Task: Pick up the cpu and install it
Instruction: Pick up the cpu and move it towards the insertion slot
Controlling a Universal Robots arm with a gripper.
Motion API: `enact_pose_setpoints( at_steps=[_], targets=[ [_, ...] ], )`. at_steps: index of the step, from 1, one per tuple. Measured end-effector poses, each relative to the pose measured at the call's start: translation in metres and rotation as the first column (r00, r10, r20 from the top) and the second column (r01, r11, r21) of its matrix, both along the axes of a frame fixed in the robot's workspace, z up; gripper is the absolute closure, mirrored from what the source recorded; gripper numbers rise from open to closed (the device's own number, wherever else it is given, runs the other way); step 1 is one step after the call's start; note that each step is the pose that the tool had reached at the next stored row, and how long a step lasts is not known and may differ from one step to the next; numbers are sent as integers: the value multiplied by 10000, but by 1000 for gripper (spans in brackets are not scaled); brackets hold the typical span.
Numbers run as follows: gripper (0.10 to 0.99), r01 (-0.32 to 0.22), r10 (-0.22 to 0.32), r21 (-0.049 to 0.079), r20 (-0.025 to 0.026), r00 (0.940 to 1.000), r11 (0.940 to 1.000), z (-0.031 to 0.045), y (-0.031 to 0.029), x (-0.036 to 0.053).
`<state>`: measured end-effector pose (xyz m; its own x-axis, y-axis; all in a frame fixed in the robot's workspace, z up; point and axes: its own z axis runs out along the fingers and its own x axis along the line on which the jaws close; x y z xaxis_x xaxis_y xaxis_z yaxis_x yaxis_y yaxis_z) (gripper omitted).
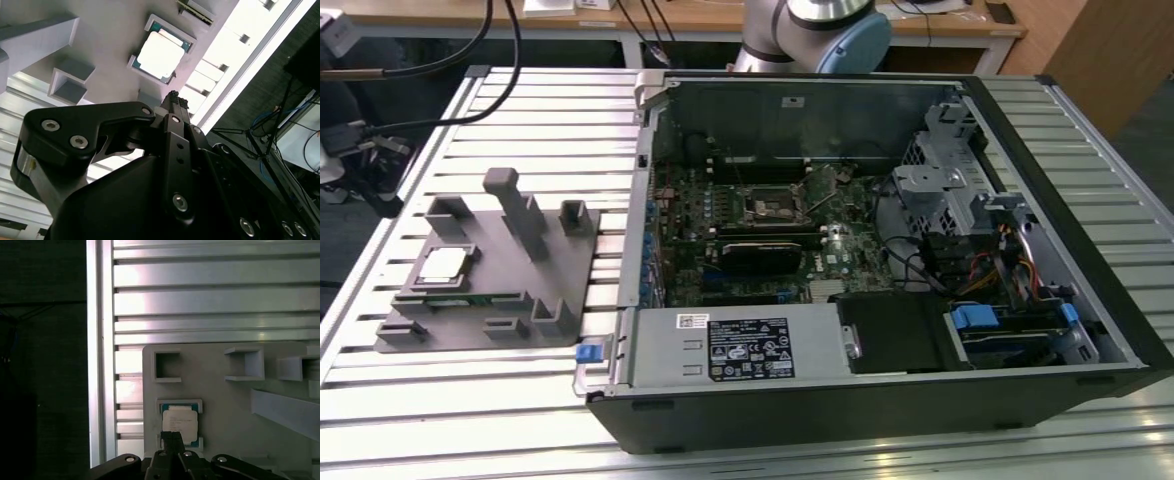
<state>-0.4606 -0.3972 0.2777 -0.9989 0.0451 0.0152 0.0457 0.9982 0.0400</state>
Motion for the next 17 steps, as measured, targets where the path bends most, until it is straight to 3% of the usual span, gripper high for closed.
enact_pose_setpoints(
  at_steps=[17],
  targets=[
    [980, 0, 0, 0, 0, 10000, 10000, -62, 0, 0]
  ],
)
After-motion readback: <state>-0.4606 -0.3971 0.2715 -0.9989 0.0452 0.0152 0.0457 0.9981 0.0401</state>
